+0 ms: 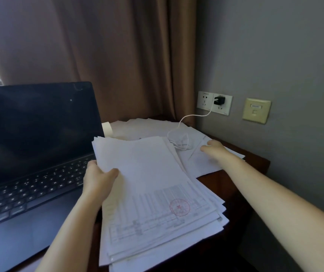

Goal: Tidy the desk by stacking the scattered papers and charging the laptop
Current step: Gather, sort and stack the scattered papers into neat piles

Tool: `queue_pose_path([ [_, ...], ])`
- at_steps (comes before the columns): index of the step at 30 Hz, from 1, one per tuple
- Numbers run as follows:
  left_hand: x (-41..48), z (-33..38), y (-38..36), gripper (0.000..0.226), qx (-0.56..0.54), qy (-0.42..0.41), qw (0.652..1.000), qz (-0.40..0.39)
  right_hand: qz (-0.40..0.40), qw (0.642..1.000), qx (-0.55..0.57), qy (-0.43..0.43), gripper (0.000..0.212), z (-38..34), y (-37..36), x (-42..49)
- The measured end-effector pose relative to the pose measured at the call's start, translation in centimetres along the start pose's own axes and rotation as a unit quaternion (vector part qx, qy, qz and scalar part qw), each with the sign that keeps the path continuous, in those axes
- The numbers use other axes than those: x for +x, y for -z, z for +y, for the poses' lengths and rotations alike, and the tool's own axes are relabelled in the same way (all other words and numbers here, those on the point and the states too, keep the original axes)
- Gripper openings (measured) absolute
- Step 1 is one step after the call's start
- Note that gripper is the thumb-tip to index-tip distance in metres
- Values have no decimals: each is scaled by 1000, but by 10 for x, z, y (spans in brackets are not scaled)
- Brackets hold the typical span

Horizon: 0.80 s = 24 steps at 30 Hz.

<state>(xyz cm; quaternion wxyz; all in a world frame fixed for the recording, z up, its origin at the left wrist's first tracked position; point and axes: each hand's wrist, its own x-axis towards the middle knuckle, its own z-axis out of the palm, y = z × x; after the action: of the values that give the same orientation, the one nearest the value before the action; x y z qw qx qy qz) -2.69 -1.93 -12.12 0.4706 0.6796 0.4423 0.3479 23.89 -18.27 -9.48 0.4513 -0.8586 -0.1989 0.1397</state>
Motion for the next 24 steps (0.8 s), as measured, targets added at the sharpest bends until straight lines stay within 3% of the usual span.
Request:
queue_pose_path([
  [4, -2, 1, -5, 43, -31, -49, 998, 22, 49, 995, 61, -54, 50, 0, -3, 29],
  [12, 5, -3, -10, 35, -53, -60, 997, 21, 27, 979, 159, -122, 44, -10, 2, 50],
  [17, 5, -4, -10, 37, -48, -54, 997, 22, -17, 966, 237, -101, 43, -15, -11, 50],
  [20, 5, -3, -10, 39, -46, -54, 997, 22, -4, 956, 281, -81, 24, -21, -22, 48],
  [22, 6, -4, -10, 39, -43, -54, 997, 24, 21, 963, 259, -72, 21, -22, -28, 54],
  [24, 6, -4, -11, 39, -39, -55, 997, 25, 50, 977, 194, -72, 31, -17, -30, 66],
])
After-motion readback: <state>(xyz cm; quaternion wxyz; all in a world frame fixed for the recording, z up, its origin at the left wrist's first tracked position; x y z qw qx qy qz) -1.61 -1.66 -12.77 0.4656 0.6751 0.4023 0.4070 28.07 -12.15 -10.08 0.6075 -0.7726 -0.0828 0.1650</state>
